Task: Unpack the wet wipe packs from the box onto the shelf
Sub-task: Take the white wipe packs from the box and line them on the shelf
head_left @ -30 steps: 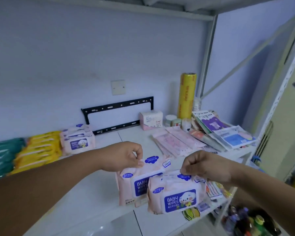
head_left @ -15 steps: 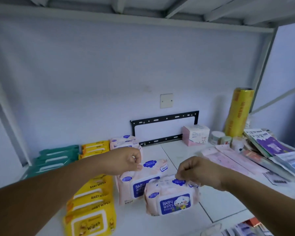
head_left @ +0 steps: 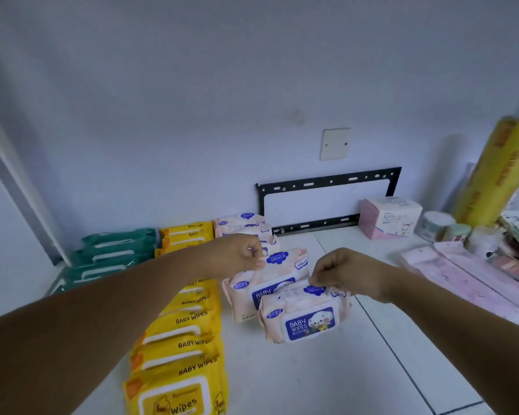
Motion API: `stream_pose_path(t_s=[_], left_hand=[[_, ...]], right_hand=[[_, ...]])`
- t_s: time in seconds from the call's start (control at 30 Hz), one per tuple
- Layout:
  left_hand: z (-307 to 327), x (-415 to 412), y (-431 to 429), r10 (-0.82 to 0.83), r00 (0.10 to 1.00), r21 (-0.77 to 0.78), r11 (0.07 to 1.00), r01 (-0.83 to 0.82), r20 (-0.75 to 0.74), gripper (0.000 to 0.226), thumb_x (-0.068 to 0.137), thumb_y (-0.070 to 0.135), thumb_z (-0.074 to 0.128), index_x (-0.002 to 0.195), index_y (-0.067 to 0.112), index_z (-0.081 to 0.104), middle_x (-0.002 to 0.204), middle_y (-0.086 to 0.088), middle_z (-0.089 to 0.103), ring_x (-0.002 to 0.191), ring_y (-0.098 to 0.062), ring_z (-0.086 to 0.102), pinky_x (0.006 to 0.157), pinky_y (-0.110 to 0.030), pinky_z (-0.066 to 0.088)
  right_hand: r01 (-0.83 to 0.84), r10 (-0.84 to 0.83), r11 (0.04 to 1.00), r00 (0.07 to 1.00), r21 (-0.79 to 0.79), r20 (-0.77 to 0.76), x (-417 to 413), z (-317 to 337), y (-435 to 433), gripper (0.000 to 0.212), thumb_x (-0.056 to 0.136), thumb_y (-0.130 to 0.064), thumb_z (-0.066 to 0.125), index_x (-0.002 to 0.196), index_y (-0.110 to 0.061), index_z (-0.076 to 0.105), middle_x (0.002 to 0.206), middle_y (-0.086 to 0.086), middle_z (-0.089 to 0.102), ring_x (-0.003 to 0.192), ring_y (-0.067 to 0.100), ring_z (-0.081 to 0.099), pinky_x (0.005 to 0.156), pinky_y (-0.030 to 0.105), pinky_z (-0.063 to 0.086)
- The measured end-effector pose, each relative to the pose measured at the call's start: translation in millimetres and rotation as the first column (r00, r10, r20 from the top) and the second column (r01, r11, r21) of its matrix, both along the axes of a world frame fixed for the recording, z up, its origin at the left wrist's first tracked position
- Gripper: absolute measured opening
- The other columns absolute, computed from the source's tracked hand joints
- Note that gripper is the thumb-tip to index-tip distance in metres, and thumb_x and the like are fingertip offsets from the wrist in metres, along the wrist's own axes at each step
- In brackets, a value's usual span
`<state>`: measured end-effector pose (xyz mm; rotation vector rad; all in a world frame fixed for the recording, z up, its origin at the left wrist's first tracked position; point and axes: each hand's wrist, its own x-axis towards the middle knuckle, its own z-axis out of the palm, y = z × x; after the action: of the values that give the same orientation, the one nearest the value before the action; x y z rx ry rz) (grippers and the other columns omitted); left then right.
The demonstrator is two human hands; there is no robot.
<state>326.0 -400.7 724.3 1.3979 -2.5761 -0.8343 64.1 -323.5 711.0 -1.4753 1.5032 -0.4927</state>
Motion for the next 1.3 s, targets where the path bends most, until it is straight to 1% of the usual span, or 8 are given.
stream_pose_path(t_s=[0.17,0.4,0.53,0.7,0.93,1.1,1.2,1.3], left_hand=[[-17,-2,-34,0.056,0.993,0.006,0.998,-0.057,0.101,0.014,0.095,0.046,0.062,0.093,0.032,0.059,0.103,0.005,0.068,0.096,-0.027,0.066,0.081,-0.042,0.055],[-39,-4,-66,0.045,0.986,0.006,0.999,-0.047,0.163,0.009,0.097,0.038,0.061,0.093,0.031,0.056,0.096,0.004,0.066,0.085,-0.016,0.059,0.074,-0.03,0.047],[-50,-5,-79,0.036,0.982,0.014,0.999,-0.039,0.188,0.011,0.099,0.035,0.059,0.09,0.033,0.053,0.085,0.01,0.06,0.074,-0.008,0.051,0.065,-0.022,0.041],[-64,-5,-88,0.045,0.977,0.017,0.999,-0.049,0.21,0.007,0.1,0.032,0.058,0.096,0.027,0.056,0.087,0.007,0.06,0.074,-0.008,0.05,0.063,-0.02,0.039],[-73,-4,-102,0.122,0.976,-0.039,0.992,-0.117,0.183,0.011,0.096,0.03,0.065,0.088,0.03,0.057,0.084,0.009,0.066,0.079,-0.012,0.061,0.065,-0.022,0.044],[-74,-10,-102,0.179,0.973,-0.145,0.977,-0.158,0.149,0.007,0.093,0.029,0.069,0.091,0.028,0.063,0.085,0.008,0.066,0.078,-0.01,0.061,0.062,-0.02,0.042],[-73,-10,-101,0.195,0.972,-0.184,0.968,-0.168,0.135,0.007,0.094,0.03,0.068,0.1,0.026,0.066,0.097,0.006,0.071,0.085,-0.011,0.065,0.074,-0.025,0.056],[-65,-7,-95,0.168,0.98,-0.208,0.967,-0.144,0.106,0.011,0.095,0.03,0.067,0.105,0.024,0.068,0.101,0.007,0.071,0.087,-0.009,0.066,0.077,-0.026,0.058]], right_hand=[[0.0,-0.005,0.998,0.997,0.058,0.081,8,-26,-38,0.016,0.091,-0.017,0.072,0.075,-0.013,0.076,0.075,0.001,0.075,0.067,0.015,0.07,0.052,0.018,0.047],[0.033,-0.046,0.991,0.994,0.131,0.096,27,-58,-80,0.007,0.085,-0.021,0.079,0.089,-0.015,0.081,0.095,0.004,0.08,0.091,0.026,0.077,0.087,0.042,0.062],[0.045,-0.063,0.987,0.991,0.157,0.116,37,-72,-92,0.001,0.083,-0.02,0.08,0.084,-0.02,0.079,0.101,0.005,0.079,0.093,0.028,0.076,0.089,0.044,0.061],[0.068,-0.096,0.981,0.984,0.184,0.15,49,-81,-103,0.014,0.082,-0.019,0.081,0.095,-0.015,0.079,0.104,0.004,0.078,0.094,0.027,0.076,0.088,0.044,0.062],[0.112,-0.128,0.985,0.985,0.134,0.115,54,-86,-112,0.016,0.084,-0.021,0.08,0.099,-0.017,0.078,0.101,-0.003,0.075,0.086,0.015,0.073,0.063,0.021,0.055],[0.115,-0.115,0.991,0.993,0.062,-0.001,56,-87,-120,0.018,0.086,-0.026,0.078,0.1,-0.014,0.079,0.09,-0.005,0.075,0.075,0.01,0.07,0.058,0.017,0.05],[0.094,-0.101,0.994,0.981,-0.053,-0.162,57,-88,-123,0.024,0.09,-0.038,0.072,0.101,-0.018,0.078,0.091,-0.005,0.074,0.079,0.011,0.068,0.062,0.019,0.048],[0.067,-0.108,0.985,0.956,-0.156,-0.271,51,-85,-120,0.034,0.094,-0.052,0.061,0.088,-0.021,0.073,0.083,-0.006,0.071,0.075,0.01,0.066,0.06,0.023,0.045]])
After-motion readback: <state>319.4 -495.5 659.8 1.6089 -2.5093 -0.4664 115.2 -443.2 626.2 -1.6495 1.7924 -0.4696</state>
